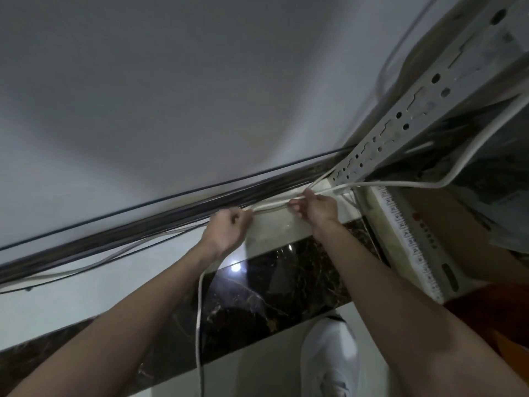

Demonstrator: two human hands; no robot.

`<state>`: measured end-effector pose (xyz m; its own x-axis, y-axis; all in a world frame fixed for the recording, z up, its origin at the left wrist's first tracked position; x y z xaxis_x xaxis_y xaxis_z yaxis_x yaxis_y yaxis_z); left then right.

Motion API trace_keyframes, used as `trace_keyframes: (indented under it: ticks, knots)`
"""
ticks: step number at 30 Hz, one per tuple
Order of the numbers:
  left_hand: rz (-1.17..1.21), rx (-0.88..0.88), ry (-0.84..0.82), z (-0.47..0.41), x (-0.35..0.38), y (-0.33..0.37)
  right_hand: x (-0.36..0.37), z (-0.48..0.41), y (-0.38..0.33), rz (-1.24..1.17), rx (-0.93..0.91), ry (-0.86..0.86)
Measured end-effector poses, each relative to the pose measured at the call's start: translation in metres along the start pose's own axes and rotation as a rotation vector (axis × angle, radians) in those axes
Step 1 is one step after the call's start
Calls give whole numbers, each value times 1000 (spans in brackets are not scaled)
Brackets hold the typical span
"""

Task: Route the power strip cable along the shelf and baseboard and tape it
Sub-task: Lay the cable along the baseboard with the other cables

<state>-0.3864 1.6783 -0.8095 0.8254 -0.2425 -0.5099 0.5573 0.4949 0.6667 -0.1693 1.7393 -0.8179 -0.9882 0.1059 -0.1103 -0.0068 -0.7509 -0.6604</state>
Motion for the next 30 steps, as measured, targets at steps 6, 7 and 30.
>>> trace_keyframes:
  ticks: [6,7,30]
  knots:
    - [-5,-166,55,23,-13,-57,18,1,5,-122,14,-67]
    - [-84,-201,99,24,-18,-57,19,3,8,-83,8,-43]
    - [-142,-127,228,34,-36,-61,87,37,22,1173,-1061,-90]
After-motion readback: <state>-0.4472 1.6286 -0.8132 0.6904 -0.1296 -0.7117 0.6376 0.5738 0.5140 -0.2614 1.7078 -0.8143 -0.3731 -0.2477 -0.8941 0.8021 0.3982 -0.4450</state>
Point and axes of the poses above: each hand's wrist, its own z-axis away from the middle knuckle, its own x-axis out of the palm, y = z × x, the point moved 6 cm from there along -z, towards the middle knuckle, and after that the axes turned 4 degrees about -y, right-handed, at the moved point
